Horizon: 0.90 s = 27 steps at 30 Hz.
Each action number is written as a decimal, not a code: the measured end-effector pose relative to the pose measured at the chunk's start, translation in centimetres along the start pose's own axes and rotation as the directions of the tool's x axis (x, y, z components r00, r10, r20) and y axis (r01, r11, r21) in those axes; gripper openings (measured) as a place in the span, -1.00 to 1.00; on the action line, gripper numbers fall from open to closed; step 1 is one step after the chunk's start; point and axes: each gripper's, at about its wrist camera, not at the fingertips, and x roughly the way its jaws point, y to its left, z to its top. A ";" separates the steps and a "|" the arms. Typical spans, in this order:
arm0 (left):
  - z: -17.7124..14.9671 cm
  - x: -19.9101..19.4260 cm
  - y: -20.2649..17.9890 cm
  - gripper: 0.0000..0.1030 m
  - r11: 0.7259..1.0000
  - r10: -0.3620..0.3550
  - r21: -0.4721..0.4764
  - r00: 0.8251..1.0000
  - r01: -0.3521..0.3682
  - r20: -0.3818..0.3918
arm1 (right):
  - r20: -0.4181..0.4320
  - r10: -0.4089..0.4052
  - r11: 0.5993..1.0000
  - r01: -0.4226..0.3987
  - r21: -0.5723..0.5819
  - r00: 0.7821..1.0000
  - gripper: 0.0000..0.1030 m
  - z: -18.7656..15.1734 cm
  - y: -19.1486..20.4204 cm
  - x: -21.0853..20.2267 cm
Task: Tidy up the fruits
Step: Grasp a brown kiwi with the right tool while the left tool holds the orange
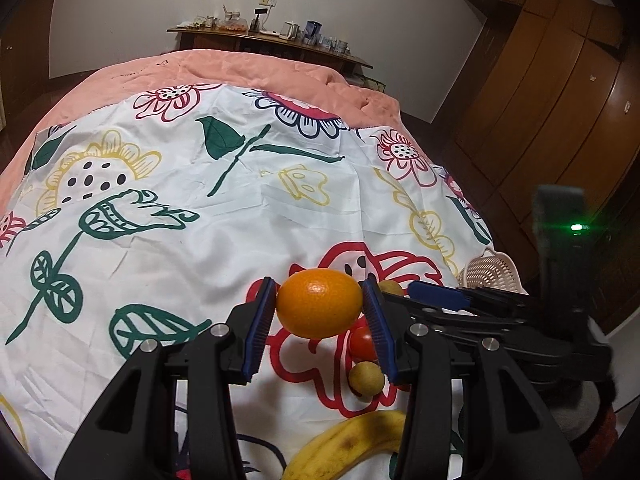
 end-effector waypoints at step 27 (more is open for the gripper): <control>-0.5 0.2 0.7 -0.11 1.000 -0.006 -0.023 1.000 0.006 -0.006 | 0.051 -0.089 0.995 0.091 -0.028 0.995 -0.48 -0.2 0.0 -0.7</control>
